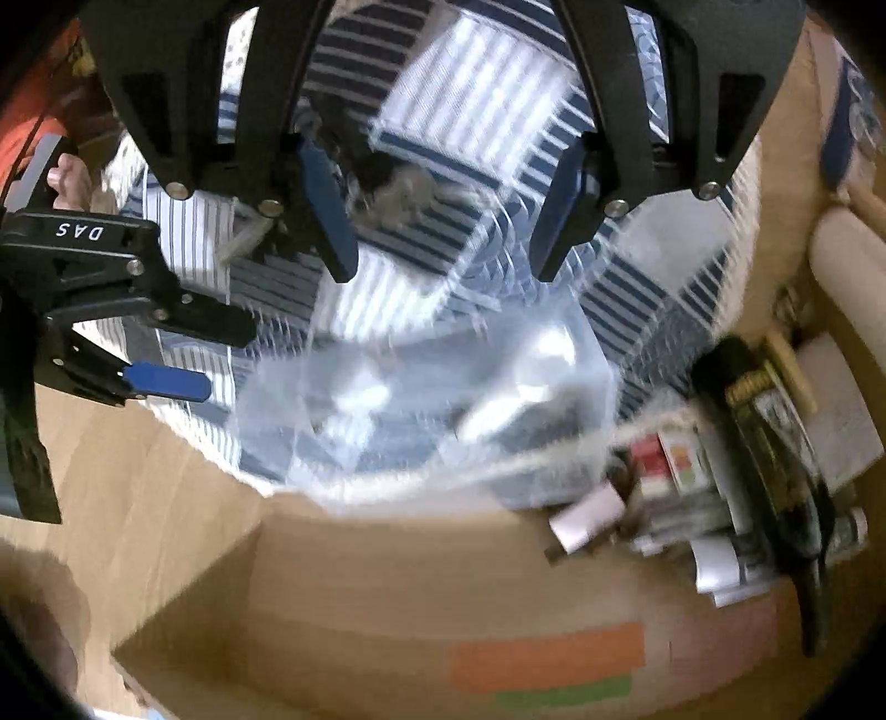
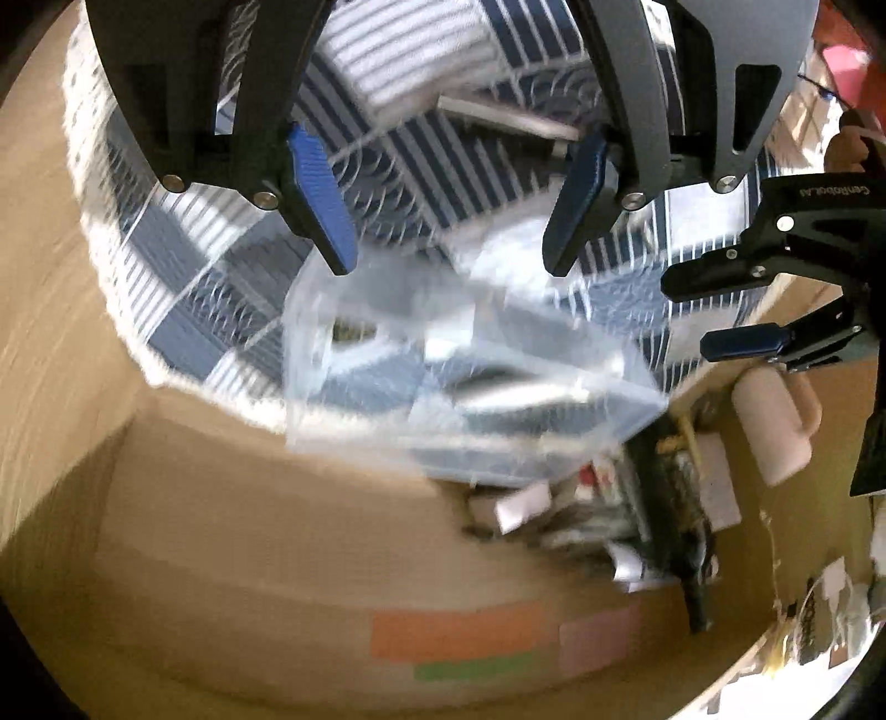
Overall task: Organize rigid objects
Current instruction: 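Grasp the small black item with the left gripper while the right grasps the metal cylinder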
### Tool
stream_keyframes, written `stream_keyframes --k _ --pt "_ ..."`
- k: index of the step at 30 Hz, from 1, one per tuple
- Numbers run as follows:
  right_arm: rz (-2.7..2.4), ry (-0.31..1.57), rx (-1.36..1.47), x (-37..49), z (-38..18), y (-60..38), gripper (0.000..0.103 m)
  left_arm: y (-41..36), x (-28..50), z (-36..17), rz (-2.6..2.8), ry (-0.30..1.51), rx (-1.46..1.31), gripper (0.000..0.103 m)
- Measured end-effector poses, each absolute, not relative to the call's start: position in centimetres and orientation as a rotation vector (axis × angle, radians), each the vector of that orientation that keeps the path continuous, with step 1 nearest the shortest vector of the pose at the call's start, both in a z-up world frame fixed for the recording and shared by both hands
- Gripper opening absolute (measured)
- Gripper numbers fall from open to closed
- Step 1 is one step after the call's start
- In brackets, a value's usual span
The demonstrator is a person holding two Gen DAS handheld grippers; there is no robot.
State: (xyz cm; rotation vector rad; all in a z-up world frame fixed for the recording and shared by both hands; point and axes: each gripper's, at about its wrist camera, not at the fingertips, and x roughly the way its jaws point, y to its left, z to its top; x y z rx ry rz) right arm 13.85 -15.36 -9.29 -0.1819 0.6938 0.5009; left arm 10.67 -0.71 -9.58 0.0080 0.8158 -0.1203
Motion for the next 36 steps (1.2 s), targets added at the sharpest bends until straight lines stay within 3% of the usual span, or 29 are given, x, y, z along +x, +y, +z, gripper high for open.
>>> stream_keyframes --k 10,13,15,17,26,32,36 --pt "0.591 0.857 -0.238 11.6 -14.8 -14.8 0.062 -2.5 8.4 -13.8 -0.184 0.921 -0.034 0.064" --pt "0.584 0.852 -0.267 10.9 -15.0 -15.0 0.049 -2.7 8.3 -14.3 -0.194 0.933 -0.041 0.06" --pt "0.605 0.864 -0.262 10.6 -14.7 -15.2 0.034 -2.7 8.3 -14.4 -0.187 0.93 -0.03 0.056" --pt "0.63 0.871 -0.27 10.2 -14.6 -15.2 0.031 -2.6 8.5 -14.4 -0.192 0.922 -0.026 0.046" --pt "0.697 0.862 -0.381 9.9 -14.7 -12.4 0.032 -1.4 7.5 -14.4 -0.163 0.894 -0.003 0.041" --pt "0.738 0.877 -0.389 11.5 -14.7 -10.1 0.046 0.5 6.7 -14.1 -0.121 0.877 -0.032 0.04" --pt "0.734 0.879 -0.38 11.7 -15.0 -9.7 0.046 2.3 6.2 -13.7 -0.073 0.858 -0.046 0.04"
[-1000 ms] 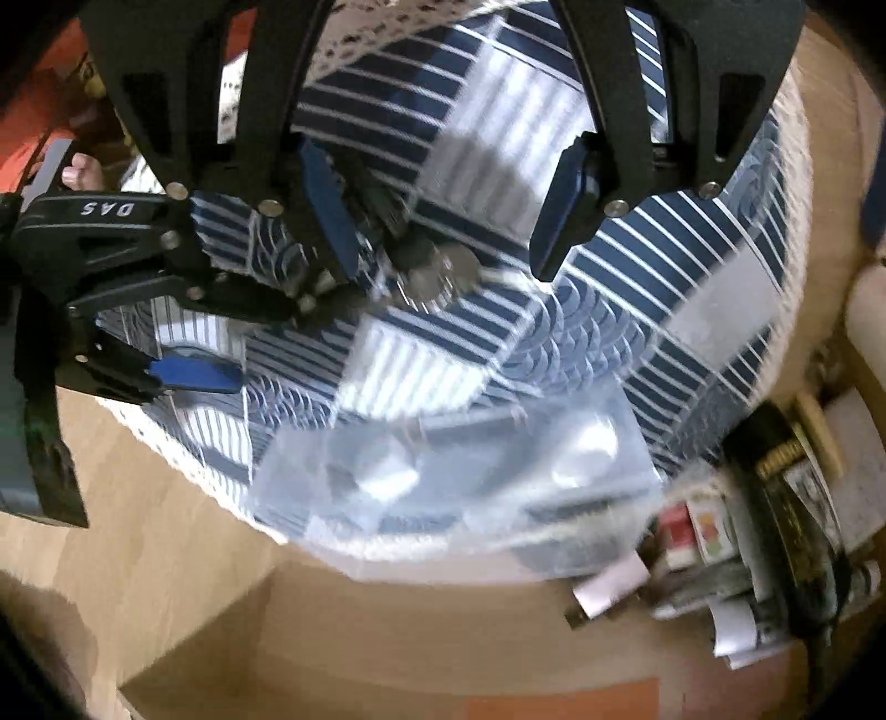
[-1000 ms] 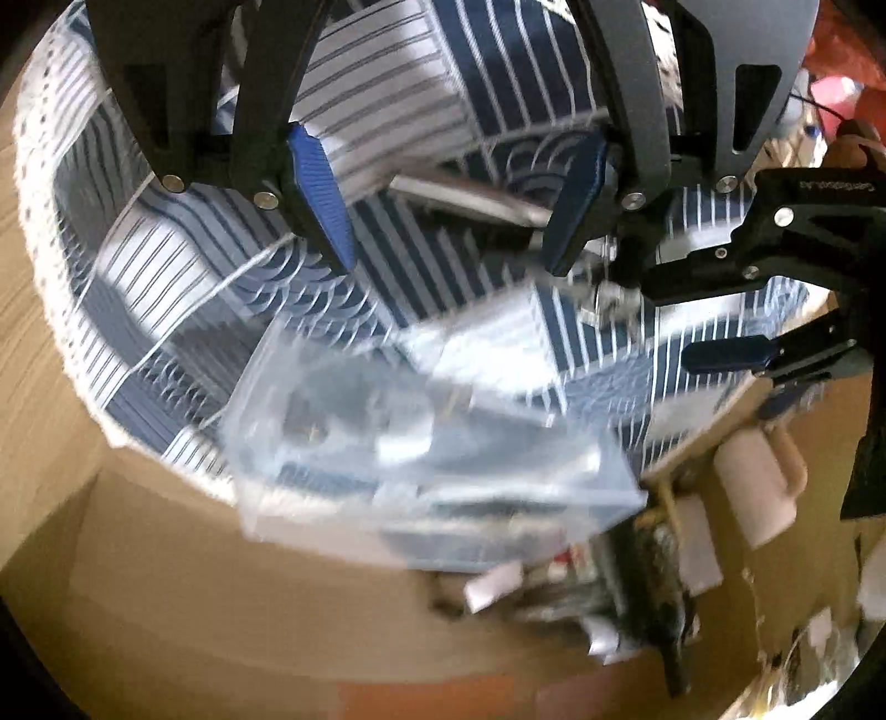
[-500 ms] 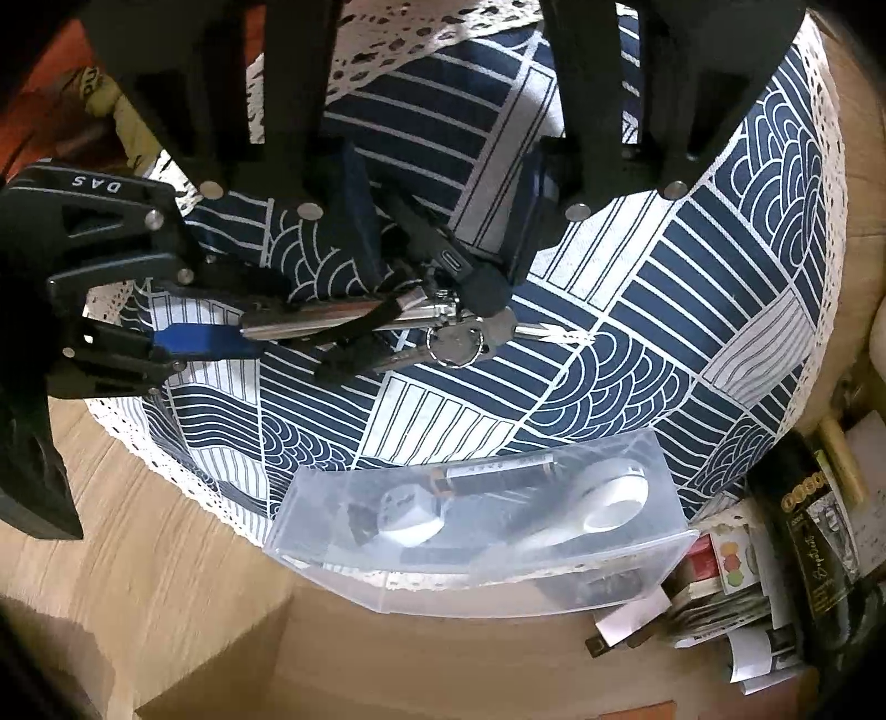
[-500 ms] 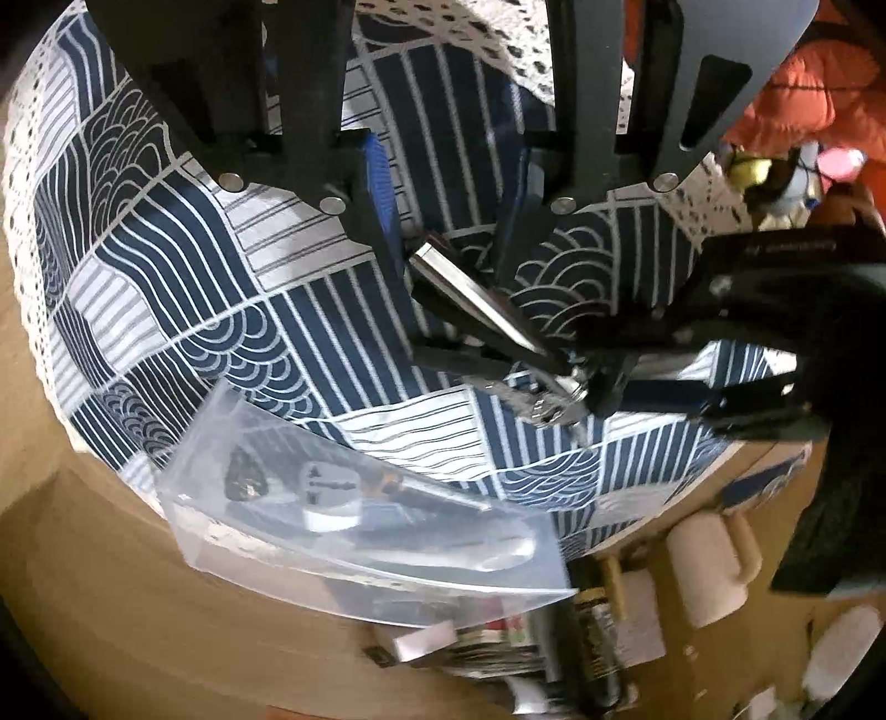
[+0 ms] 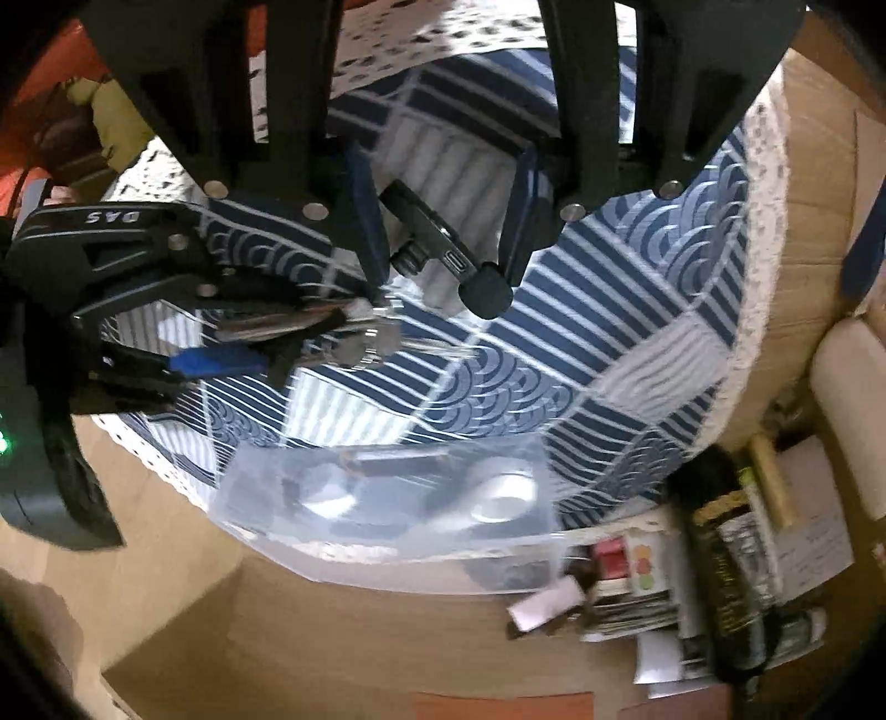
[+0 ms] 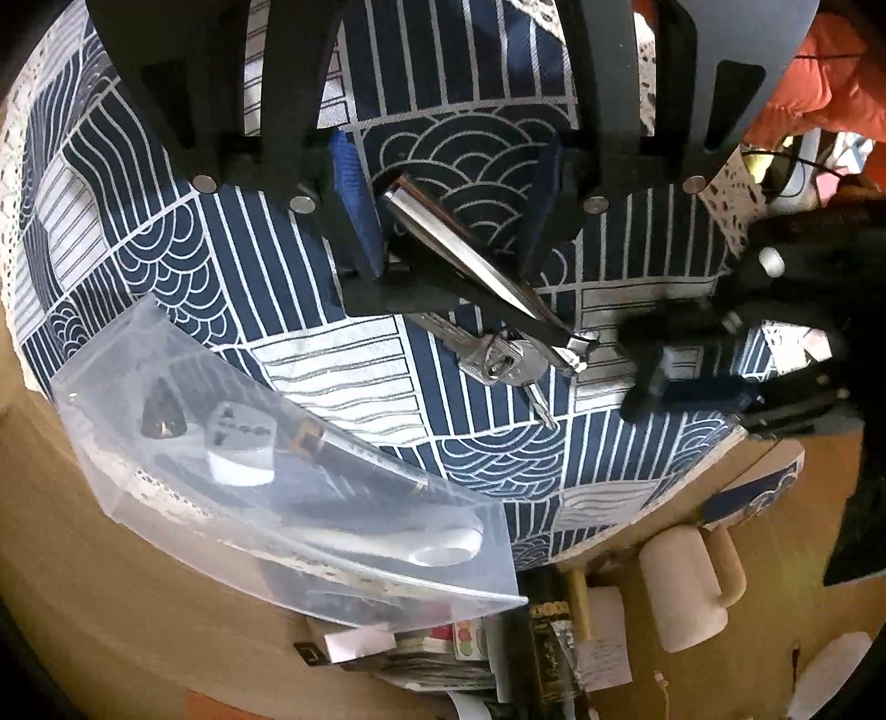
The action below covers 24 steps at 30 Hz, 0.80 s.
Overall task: Organize rigid objects
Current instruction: 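Grasp the small black item with the left gripper while the right grasps the metal cylinder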
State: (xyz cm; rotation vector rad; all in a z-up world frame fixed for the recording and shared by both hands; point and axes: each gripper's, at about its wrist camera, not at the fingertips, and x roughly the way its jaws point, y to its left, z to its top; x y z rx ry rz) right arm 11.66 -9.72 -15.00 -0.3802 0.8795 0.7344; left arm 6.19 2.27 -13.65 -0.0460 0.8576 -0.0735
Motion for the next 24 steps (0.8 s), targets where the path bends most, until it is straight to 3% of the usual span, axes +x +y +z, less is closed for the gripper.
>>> stream_keyframes --k 5,13,17,24 --pt "0.772 0.885 -0.38 11.0 -14.6 -9.6 0.04 3.6 5.7 -13.9 -0.088 0.873 -0.068 0.04" --pt "0.806 0.875 -0.451 10.6 -14.9 -6.0 0.039 3.4 5.5 -14.6 -0.094 0.864 -0.071 0.04" --pt "0.799 0.866 -0.443 11.0 -15.1 -5.0 0.016 3.5 5.4 -14.4 -0.089 0.852 -0.075 0.04" --pt "0.755 0.813 -0.402 9.8 -13.8 -6.7 0.015 4.0 5.5 -12.9 -0.081 0.811 -0.082 0.04"
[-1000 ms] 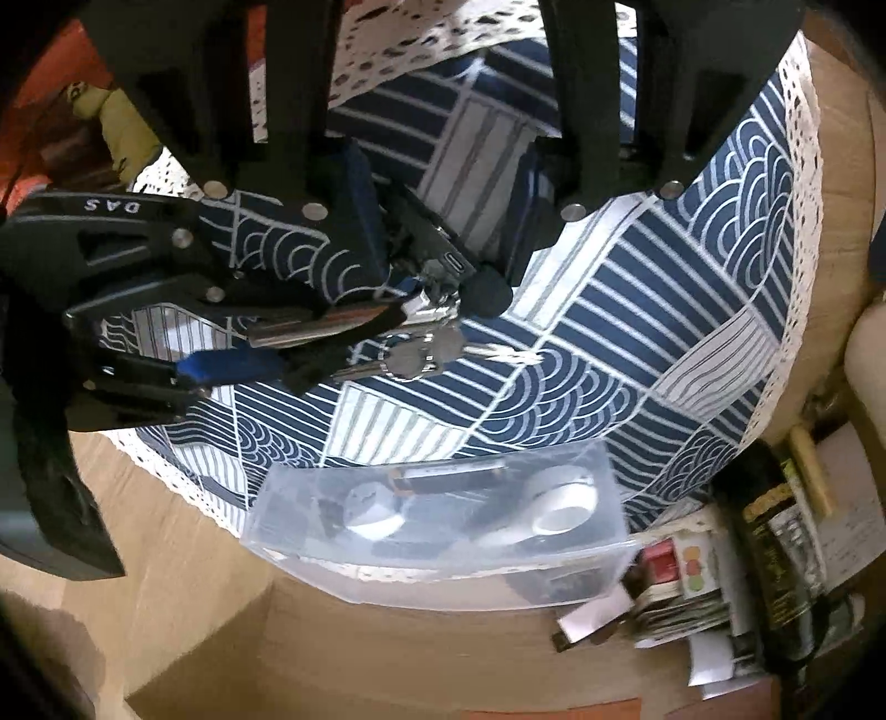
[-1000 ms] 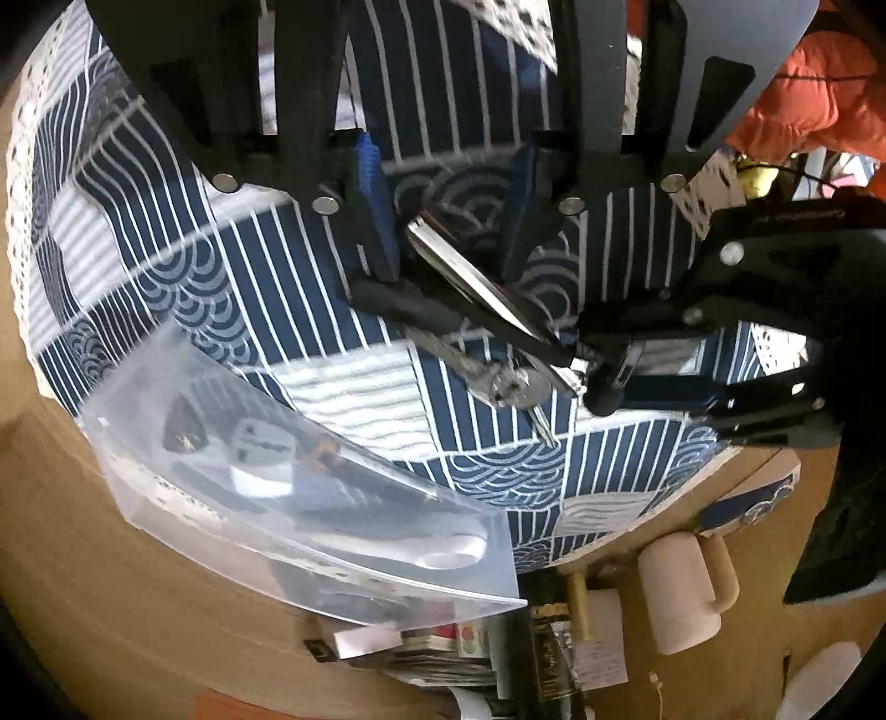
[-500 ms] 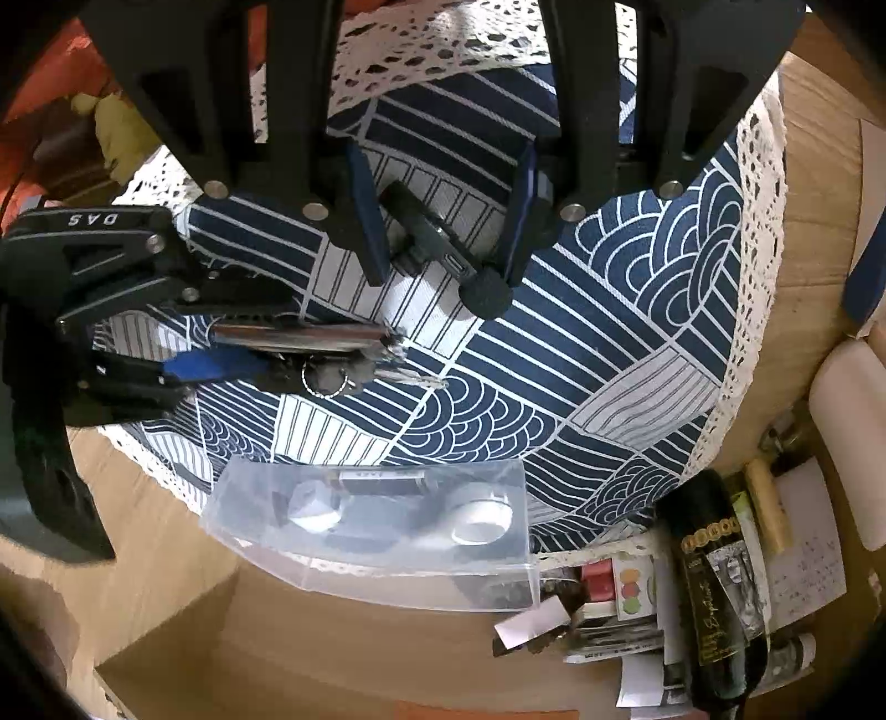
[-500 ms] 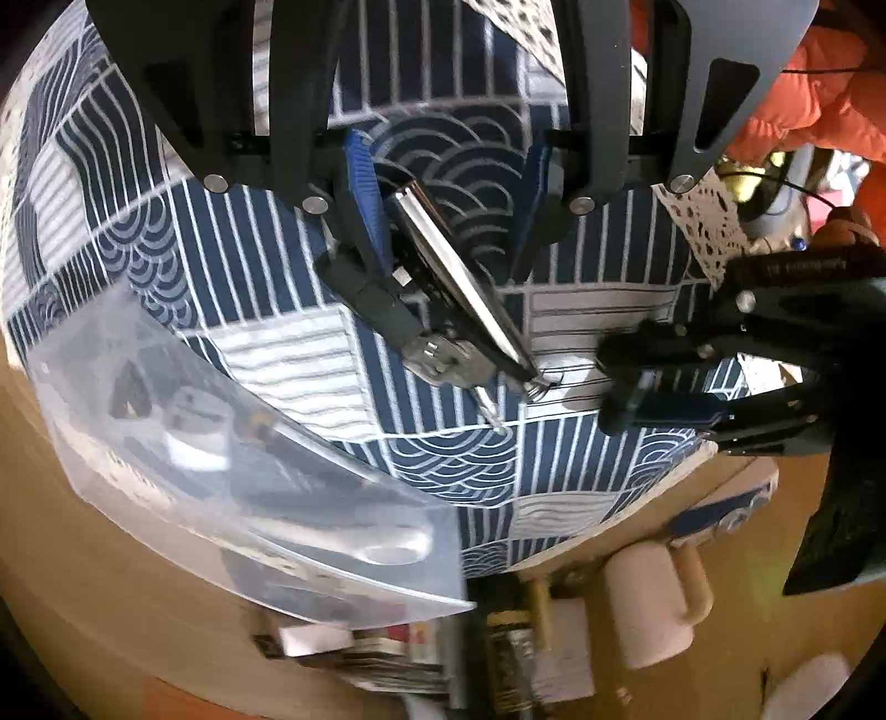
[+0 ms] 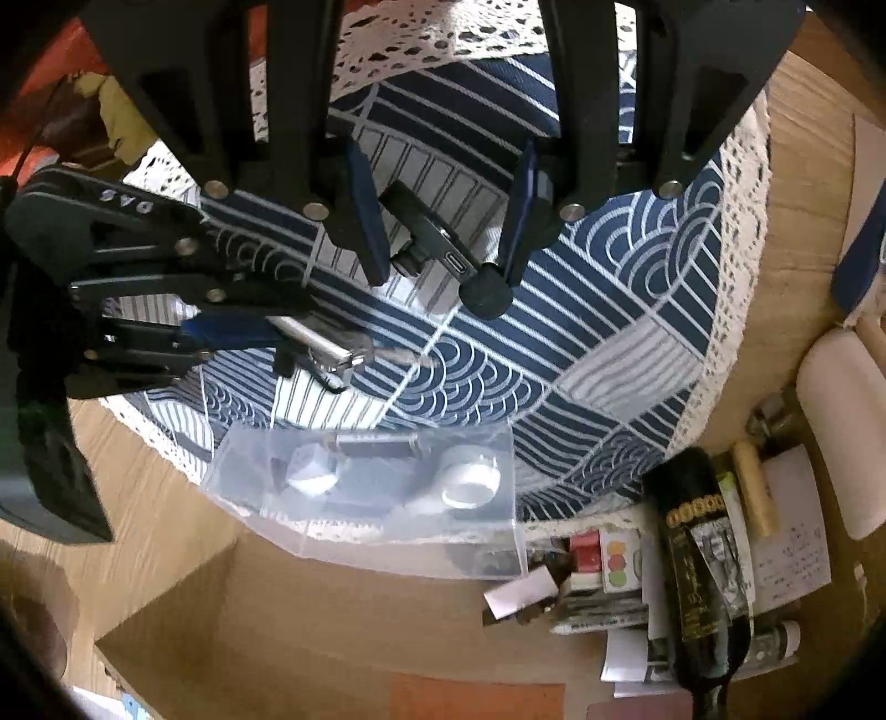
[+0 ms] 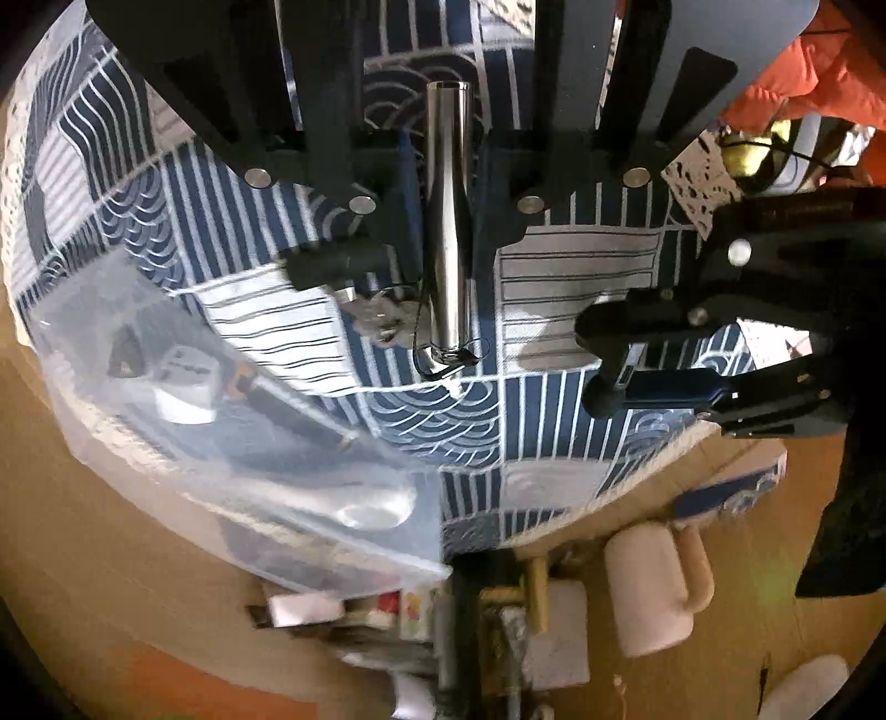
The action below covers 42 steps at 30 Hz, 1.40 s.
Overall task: Organize rigid objects
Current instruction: 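Grasp the small black item with the left gripper while the right grasps the metal cylinder, then carry both items into the clear box and open both grippers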
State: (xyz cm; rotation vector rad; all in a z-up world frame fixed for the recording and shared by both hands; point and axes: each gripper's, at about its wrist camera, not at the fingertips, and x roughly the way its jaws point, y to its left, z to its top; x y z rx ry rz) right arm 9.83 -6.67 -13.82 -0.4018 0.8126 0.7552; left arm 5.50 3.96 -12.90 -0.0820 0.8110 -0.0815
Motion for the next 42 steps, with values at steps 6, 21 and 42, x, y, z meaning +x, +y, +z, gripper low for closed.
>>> stream_keyframes --k 6,21,42 --pt "0.672 0.727 -0.282 10.6 -10.3 -10.3 0.015 3.7 6.4 -10.4 -0.09 0.748 -0.078 0.04" --pt "0.531 0.52 -0.138 15.2 -2.5 -14.9 0.015 2.2 11.6 -2.0 -0.079 0.558 -0.021 0.04" --pt "0.488 0.695 -0.199 25.5 -7.5 -13.2 0.015 0.8 22.2 -6.7 -0.136 0.733 -0.018 0.04"
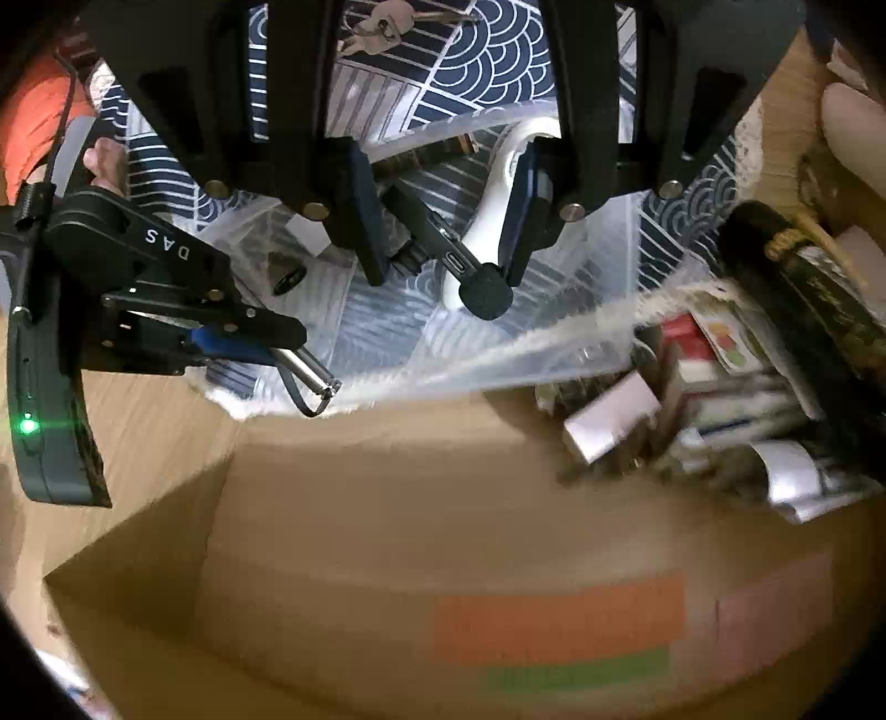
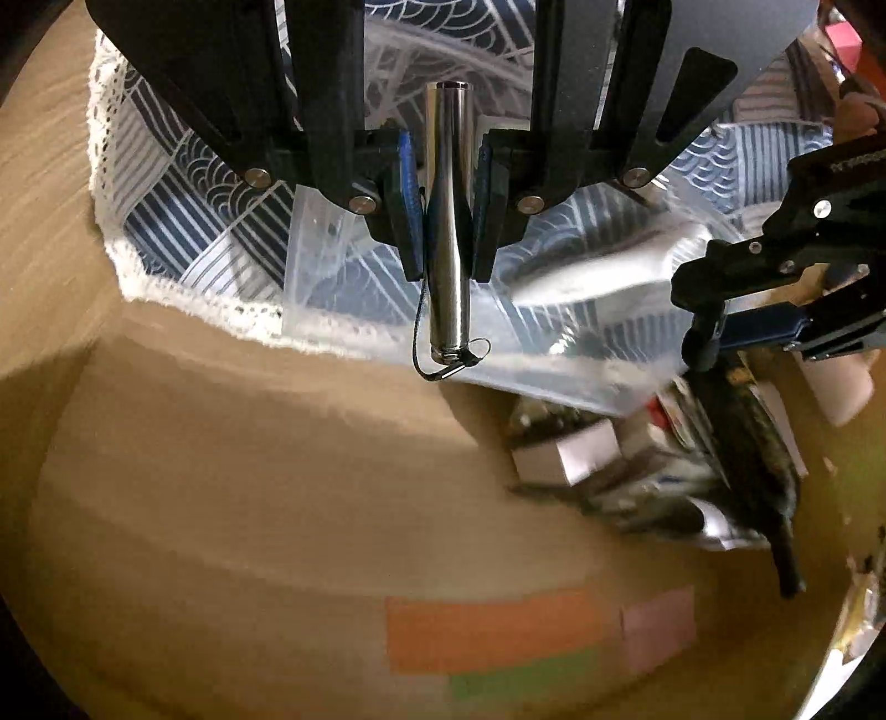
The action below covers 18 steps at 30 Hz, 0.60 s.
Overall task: Organize rigid objects
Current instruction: 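Carry both items into the clear box and open both grippers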
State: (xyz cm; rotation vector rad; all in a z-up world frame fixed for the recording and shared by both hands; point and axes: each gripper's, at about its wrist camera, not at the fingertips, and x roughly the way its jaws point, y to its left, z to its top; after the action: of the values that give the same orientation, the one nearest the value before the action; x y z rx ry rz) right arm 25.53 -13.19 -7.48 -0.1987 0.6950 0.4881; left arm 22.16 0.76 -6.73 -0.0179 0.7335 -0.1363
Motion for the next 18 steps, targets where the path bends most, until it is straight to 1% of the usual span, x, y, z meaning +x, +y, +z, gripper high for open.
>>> stream_keyframes --k 7,9,15,17,18 --pt "0.475 0.762 -0.226 26.9 -9.9 -12.9 0.015 0.2 24.6 -9.3 -0.141 0.81 -0.022 0.04" --pt "0.457 0.751 -0.251 26.8 -10.1 -12.7 0.013 0.1 25.0 -9.6 -0.143 0.823 -0.02 0.04" --pt "0.464 0.763 -0.237 27.0 -10.0 -12.8 0.014 0.2 25.1 -9.9 -0.138 0.84 -0.03 0.04" --pt "0.46 0.763 -0.236 26.9 -9.9 -12.8 0.014 0.3 24.8 -9.6 -0.141 0.837 -0.037 0.042" --pt "0.463 0.759 -0.234 26.7 -9.6 -12.8 0.015 0.3 24.5 -9.3 -0.141 0.835 -0.041 0.046"
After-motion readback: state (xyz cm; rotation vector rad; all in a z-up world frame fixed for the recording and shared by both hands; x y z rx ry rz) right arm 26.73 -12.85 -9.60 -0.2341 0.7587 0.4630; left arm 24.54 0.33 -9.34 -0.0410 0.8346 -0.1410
